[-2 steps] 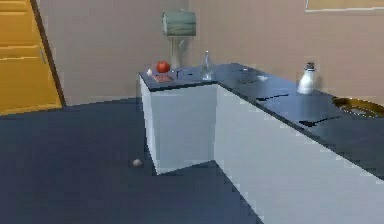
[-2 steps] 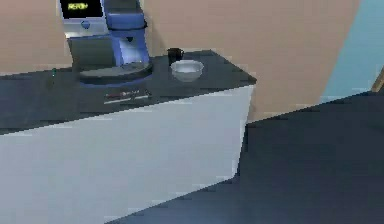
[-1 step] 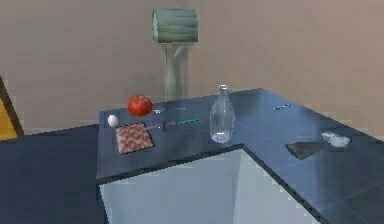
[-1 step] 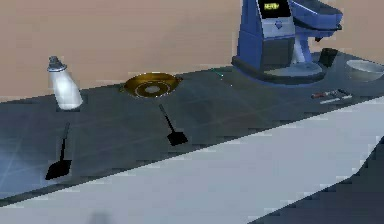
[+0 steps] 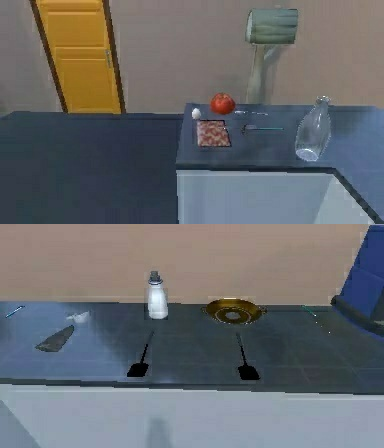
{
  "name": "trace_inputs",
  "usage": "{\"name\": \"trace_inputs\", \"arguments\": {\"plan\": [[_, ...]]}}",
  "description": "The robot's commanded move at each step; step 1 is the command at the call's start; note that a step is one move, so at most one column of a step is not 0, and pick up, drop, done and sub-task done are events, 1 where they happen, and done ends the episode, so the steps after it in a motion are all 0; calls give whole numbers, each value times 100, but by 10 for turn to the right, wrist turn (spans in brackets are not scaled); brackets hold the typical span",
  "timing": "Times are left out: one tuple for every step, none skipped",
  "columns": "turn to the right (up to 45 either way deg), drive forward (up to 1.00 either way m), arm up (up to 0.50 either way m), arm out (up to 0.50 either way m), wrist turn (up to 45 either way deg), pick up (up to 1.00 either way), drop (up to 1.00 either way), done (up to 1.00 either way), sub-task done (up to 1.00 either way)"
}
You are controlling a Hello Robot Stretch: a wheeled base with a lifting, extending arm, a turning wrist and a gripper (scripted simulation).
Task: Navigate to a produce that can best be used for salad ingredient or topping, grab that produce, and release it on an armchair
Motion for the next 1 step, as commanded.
{"name": "trace_inputs", "arguments": {"plan": [[0,5,0,0,0,0,0,0,0]]}}
